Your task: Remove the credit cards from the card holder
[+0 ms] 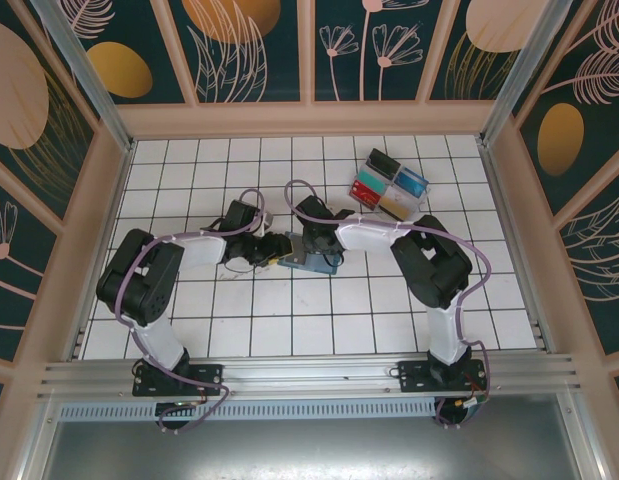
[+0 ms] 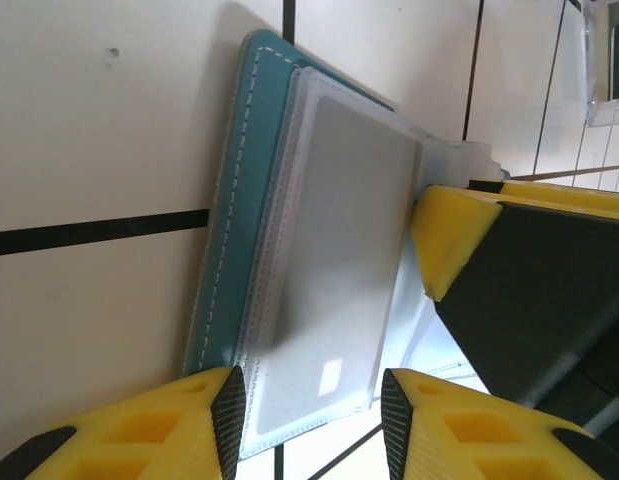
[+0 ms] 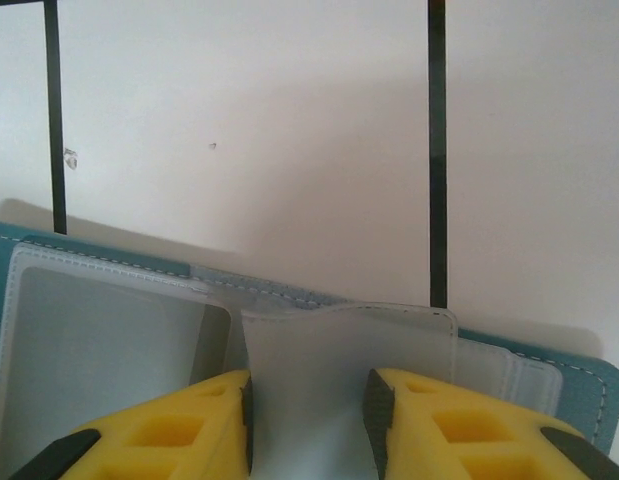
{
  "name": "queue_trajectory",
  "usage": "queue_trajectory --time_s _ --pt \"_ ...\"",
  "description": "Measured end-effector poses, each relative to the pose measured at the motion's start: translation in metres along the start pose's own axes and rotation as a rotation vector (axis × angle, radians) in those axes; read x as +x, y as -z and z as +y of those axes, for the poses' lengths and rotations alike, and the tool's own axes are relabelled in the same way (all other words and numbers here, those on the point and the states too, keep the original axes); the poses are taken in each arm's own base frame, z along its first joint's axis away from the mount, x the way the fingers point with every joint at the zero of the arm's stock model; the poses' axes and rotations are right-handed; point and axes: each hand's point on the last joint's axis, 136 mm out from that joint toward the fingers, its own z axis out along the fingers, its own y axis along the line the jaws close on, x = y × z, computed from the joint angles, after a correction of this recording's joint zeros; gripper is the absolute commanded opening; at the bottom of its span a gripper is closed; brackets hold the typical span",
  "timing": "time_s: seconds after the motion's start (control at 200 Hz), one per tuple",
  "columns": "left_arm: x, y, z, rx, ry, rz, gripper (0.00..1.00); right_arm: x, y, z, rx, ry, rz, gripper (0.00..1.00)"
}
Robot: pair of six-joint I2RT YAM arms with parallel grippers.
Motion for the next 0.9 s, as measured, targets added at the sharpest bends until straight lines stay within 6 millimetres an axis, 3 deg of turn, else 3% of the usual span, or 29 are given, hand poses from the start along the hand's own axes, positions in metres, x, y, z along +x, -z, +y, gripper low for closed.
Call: queue_trajectory --time_s 0.25,0.515,0.901 --pt "0.002 -0.004 -0.001 -0.002 -0.004 0.011 0.44 0.0 -0.001 -0.001 0.001 0.002 -0.003 0.37" --pt "0.002 -0.005 -0.002 -0.006 -0.014 0.017 0.33 0.001 -0.001 -0.001 -0.003 0.001 -0.006 0.36" --pt "-0.003 -0.002 -0.017 0.016 -0.059 0.01 0.3 0.0 0.0 -0.001 -0.015 -0.003 -0.014 0.36"
